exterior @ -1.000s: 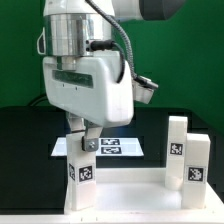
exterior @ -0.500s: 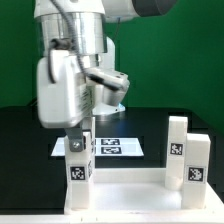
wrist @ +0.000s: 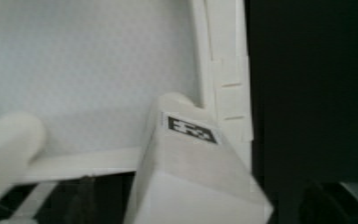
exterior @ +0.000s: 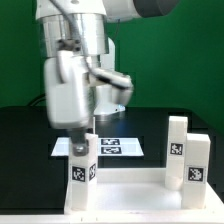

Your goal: Assemble desk

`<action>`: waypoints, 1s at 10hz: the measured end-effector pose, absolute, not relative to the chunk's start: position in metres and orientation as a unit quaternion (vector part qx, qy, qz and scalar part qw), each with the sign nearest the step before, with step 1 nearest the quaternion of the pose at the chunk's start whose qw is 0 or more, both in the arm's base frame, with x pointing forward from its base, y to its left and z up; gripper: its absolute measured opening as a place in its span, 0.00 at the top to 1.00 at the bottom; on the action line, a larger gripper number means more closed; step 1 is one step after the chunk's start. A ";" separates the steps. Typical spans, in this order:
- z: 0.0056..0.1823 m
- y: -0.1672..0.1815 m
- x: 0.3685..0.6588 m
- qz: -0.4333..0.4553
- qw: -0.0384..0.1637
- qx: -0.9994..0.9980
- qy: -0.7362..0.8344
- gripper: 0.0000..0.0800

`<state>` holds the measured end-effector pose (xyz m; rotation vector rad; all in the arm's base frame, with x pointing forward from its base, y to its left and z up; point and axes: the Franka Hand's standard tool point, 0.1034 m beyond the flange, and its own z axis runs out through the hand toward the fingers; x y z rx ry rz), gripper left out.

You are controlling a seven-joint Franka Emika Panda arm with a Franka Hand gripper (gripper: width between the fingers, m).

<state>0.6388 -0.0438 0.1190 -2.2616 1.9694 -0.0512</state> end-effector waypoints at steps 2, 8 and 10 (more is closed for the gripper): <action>0.119 -0.043 0.639 -0.021 0.070 -0.799 0.597 0.19; 0.115 -0.045 0.640 -0.037 0.040 -0.925 0.376 0.33; 0.114 -0.047 0.639 -0.037 0.039 -0.921 0.385 0.52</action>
Offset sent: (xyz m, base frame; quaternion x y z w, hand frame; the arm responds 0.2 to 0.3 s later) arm 0.0000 0.0000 0.0000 0.0000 0.0000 -0.1938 0.9810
